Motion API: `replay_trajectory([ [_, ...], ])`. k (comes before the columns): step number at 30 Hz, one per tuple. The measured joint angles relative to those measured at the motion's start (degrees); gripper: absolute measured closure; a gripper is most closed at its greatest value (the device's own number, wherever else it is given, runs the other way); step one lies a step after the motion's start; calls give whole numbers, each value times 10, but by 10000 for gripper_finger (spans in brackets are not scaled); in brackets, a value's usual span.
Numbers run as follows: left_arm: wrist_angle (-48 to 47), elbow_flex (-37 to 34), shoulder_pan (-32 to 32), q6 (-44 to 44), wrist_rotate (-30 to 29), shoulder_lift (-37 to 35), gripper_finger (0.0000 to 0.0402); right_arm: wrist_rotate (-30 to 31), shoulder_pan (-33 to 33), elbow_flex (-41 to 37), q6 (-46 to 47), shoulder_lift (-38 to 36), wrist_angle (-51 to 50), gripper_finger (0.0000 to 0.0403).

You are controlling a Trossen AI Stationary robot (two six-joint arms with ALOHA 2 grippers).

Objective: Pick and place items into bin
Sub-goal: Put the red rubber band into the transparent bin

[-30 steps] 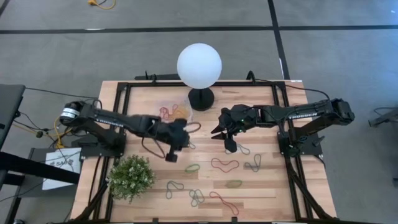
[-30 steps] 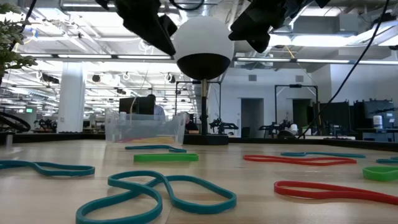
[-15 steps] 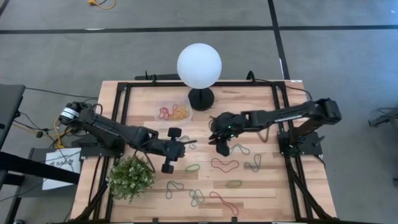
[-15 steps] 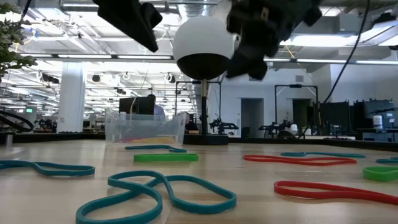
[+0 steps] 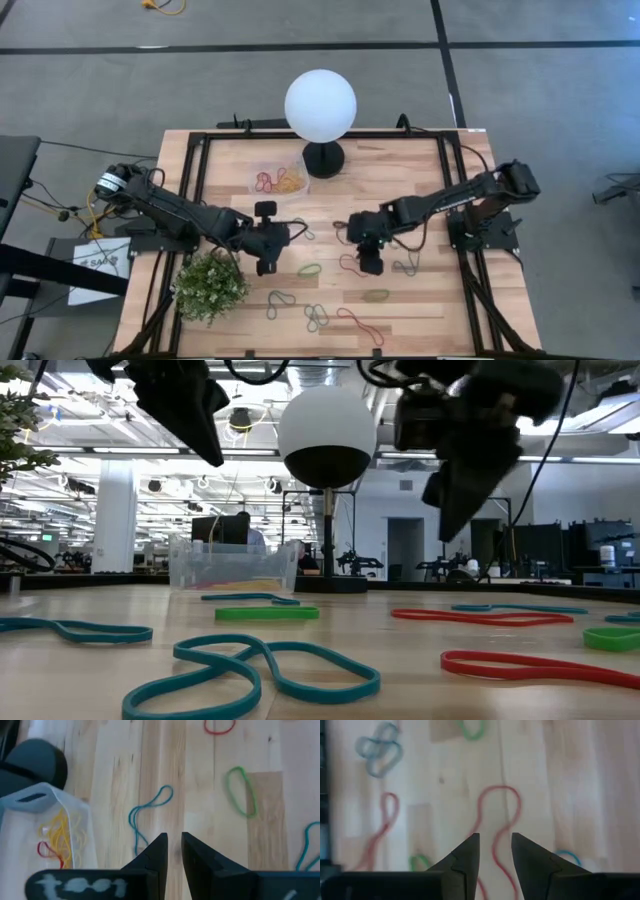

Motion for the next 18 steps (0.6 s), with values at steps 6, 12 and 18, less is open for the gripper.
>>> replay_trajectory([
  [6,-37,0,5,-4,-5,0,356,80,44,2,-5,21,-37,296],
  [12,-84,0,33,28,50,-25,356,81,51,46,-5,76,-57,296],
  [18,4,-26,42,122,96,-86,356,68,51,87,-6,140,-82,296],
])
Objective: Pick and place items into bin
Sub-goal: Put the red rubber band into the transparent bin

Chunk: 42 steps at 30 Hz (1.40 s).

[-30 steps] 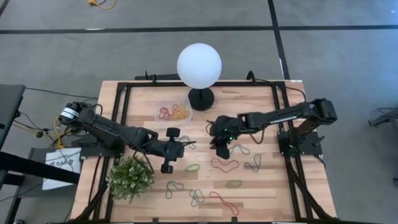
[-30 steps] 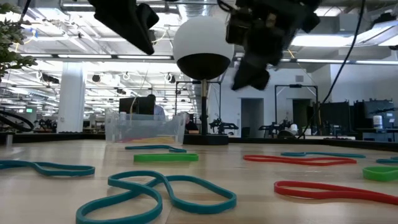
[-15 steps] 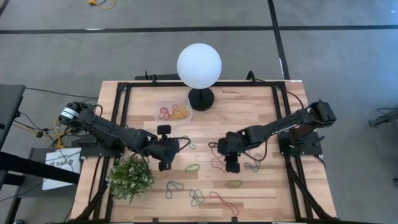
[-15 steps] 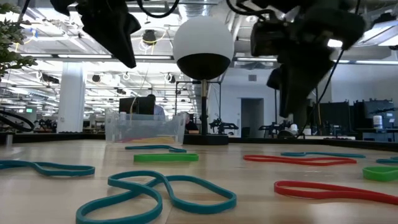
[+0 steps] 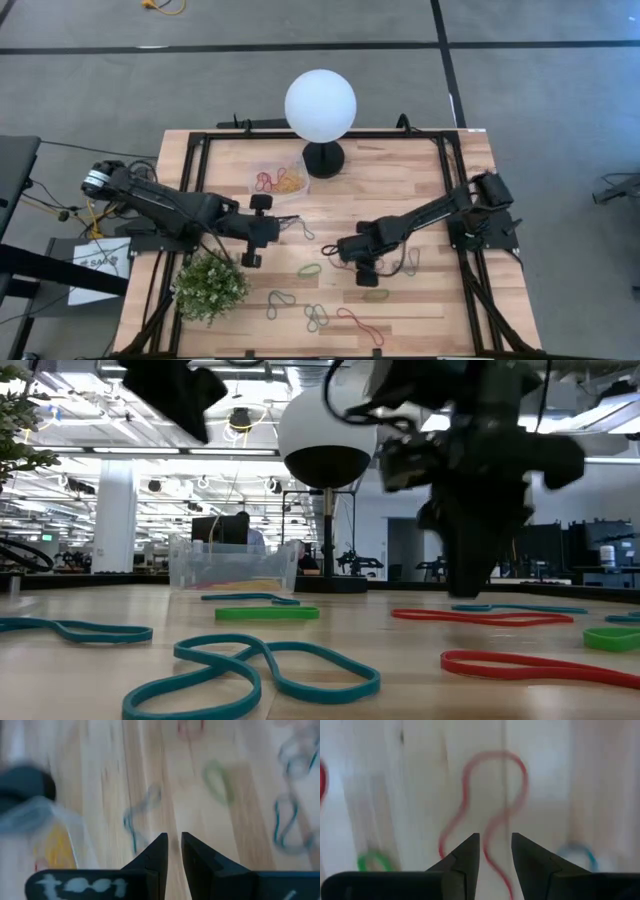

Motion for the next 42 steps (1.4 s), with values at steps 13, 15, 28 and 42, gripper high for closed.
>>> replay_trajectory([
  [13,263,-210,74,22,88,-97,356,17,1,21,1,37,-28,296],
  [15,303,-232,83,27,101,-105,356,29,2,21,1,37,-26,297],
  [28,339,-251,98,50,129,-124,356,19,8,20,-5,43,-17,395],
  [42,334,-251,97,51,84,-124,356,279,-51,149,-180,-62,-18,402],
])
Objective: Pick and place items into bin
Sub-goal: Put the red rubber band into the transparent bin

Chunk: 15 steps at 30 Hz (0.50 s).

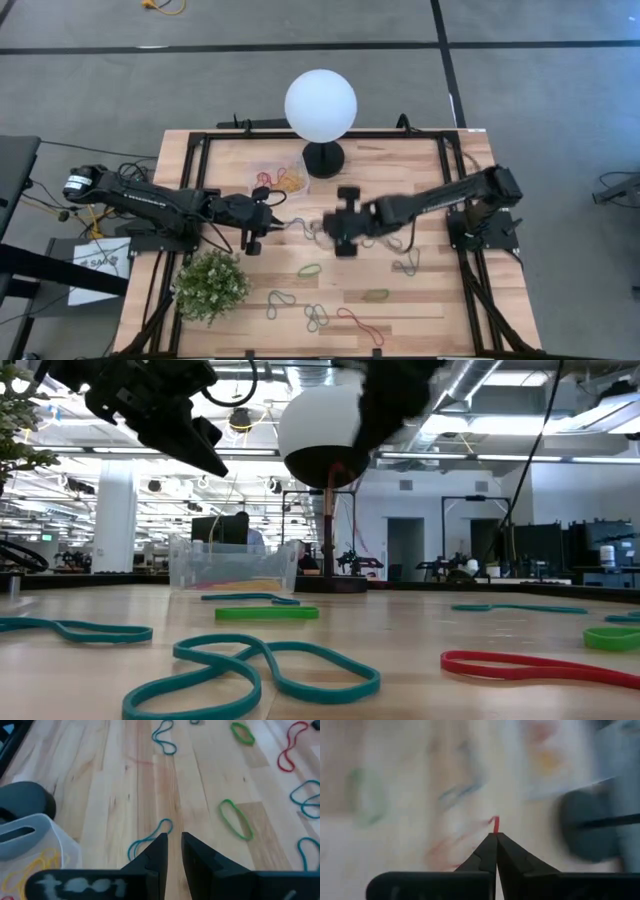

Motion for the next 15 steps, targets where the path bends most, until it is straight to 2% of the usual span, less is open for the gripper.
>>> replay_trajectory([
  [1,0,0,-1,0,0,0,356,7,-15,3,-16,-9,29,402],
  [3,-8,0,-1,-6,0,0,356,-22,-51,8,-46,-16,119,402],
  [6,-20,0,-10,-15,9,0,356,-119,-109,8,-93,-18,237,402],
  [9,-53,0,-27,-19,53,0,356,-209,-162,8,-106,-9,311,403],
  [12,-97,0,-52,-40,85,0,356,-272,-191,9,-105,34,388,403],
  [15,-120,0,-78,-49,76,0,356,-281,-198,20,-110,88,442,403],
])
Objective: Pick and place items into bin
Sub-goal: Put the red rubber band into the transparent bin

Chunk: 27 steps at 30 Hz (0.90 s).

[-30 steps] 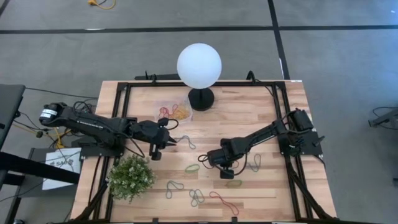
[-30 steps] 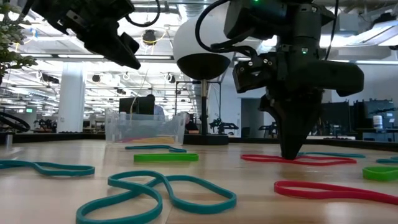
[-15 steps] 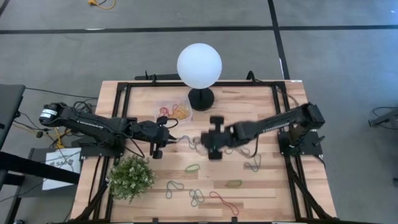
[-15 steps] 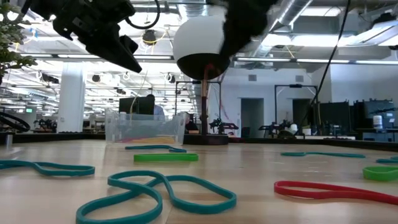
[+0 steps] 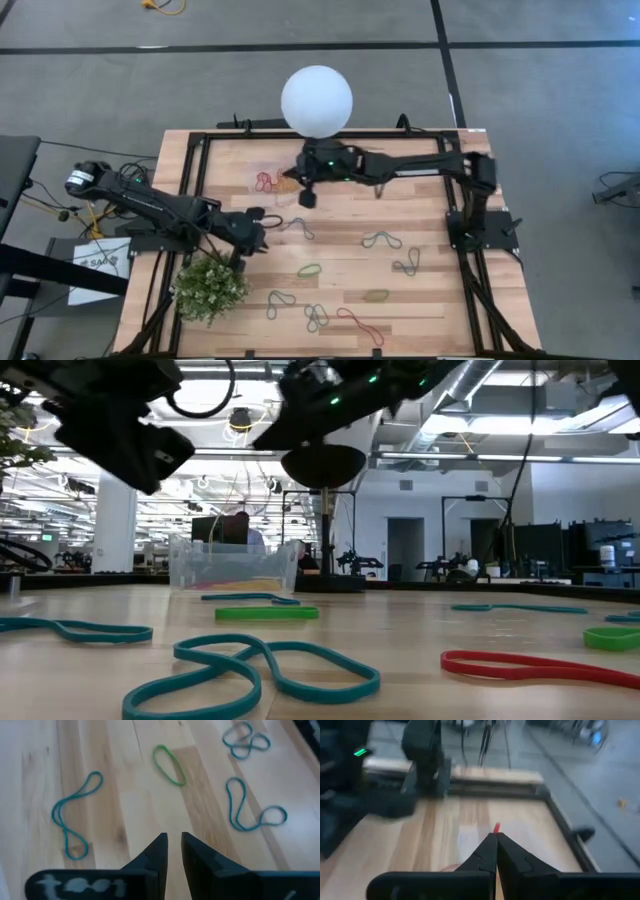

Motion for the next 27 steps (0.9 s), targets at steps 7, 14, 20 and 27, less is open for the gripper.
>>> replay_trajectory([
  [7,-10,0,-22,0,-18,0,356,35,-7,100,-1,104,-12,403],
  [14,-23,0,-23,-27,-17,0,356,89,3,178,-15,152,-12,403],
  [20,-33,0,-38,-44,-17,0,356,108,8,185,-11,203,-28,403],
  [27,-32,0,-60,-40,-17,0,356,153,12,185,-10,236,-25,403],
])
